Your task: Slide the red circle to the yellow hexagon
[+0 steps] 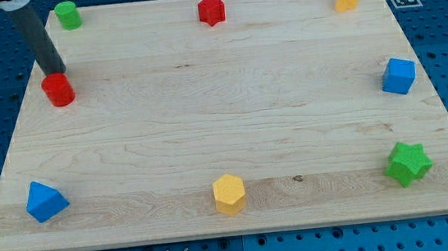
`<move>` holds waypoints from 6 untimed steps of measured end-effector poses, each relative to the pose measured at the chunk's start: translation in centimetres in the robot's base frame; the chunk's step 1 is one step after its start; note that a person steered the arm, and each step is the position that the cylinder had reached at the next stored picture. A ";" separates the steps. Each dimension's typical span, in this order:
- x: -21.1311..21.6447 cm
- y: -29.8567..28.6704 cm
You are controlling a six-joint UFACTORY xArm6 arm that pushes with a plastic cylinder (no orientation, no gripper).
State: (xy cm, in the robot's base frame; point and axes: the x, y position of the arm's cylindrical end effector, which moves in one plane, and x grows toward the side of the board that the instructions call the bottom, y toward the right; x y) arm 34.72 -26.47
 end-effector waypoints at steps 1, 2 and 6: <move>-0.3 -2.2; -0.2 -4.0; 4.9 8.7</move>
State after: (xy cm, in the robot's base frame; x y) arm 39.64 -17.77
